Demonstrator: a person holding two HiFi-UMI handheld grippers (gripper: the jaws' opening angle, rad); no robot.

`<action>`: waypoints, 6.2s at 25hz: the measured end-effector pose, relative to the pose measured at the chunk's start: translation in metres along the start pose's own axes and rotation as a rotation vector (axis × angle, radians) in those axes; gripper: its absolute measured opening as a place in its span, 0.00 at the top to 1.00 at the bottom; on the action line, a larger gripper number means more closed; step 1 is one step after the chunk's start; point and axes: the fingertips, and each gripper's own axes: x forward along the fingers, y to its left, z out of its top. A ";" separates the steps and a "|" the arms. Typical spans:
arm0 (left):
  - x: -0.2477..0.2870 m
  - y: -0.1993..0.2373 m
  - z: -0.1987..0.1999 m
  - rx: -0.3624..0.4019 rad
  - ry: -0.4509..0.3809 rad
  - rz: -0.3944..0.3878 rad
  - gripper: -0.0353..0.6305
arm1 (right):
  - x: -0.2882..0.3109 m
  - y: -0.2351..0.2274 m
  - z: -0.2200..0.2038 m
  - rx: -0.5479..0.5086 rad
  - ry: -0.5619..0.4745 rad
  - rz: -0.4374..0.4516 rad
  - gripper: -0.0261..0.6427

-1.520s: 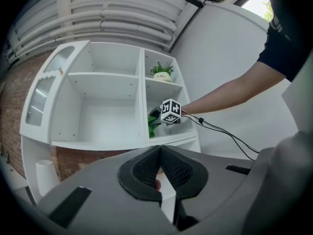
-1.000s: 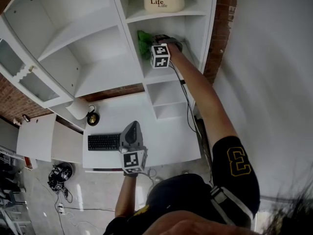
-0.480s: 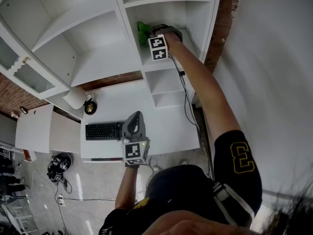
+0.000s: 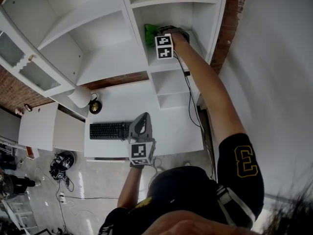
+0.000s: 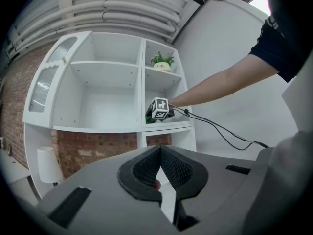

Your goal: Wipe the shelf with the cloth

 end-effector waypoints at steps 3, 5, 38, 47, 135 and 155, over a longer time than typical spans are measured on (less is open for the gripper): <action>0.001 0.001 0.001 0.004 -0.001 -0.004 0.92 | 0.001 -0.003 -0.001 0.017 0.005 0.002 0.82; 0.002 0.000 0.001 0.004 -0.002 -0.007 0.92 | 0.000 -0.005 -0.005 0.034 0.021 -0.001 0.82; -0.001 -0.022 -0.006 -0.015 -0.002 -0.077 0.92 | -0.029 0.009 -0.096 0.194 0.301 0.008 0.82; -0.003 -0.024 -0.003 -0.015 -0.015 -0.083 0.92 | -0.032 0.010 -0.104 0.219 0.341 0.004 0.82; 0.000 -0.045 -0.047 -0.042 0.088 -0.180 0.92 | -0.049 0.017 0.004 0.550 0.013 0.051 0.84; 0.001 -0.056 -0.047 -0.043 0.087 -0.229 0.92 | -0.065 0.025 -0.045 0.602 0.132 0.021 0.84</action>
